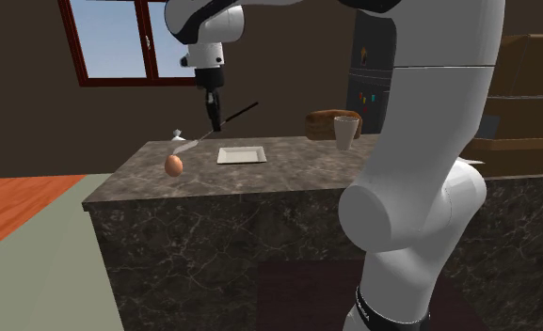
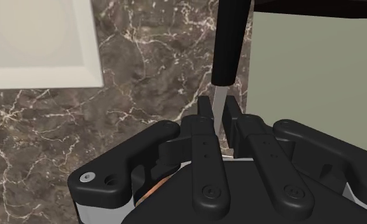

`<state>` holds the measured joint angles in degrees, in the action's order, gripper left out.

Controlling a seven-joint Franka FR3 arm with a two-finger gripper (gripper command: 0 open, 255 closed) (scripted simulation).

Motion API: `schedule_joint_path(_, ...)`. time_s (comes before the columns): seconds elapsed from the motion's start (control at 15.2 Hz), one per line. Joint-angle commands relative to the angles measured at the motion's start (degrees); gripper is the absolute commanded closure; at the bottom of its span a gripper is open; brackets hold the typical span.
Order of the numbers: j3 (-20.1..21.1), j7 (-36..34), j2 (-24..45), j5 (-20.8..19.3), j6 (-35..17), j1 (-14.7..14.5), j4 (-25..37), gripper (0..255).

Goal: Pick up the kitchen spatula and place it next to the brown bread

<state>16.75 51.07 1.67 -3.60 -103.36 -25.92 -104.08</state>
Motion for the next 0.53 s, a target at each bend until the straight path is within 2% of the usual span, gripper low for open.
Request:
schedule_joint_path(0.0,0.0,0.1,-0.1,0.1,1.7,0.0,1.5,255)
schedule_joint_path(0.4,0.1,0.3,-0.1,0.1,5.9,-0.1,5.8,255)
schedule_joint_path(0.46,-0.6,1.7,-0.7,0.2,5.7,0.7,5.1,255)
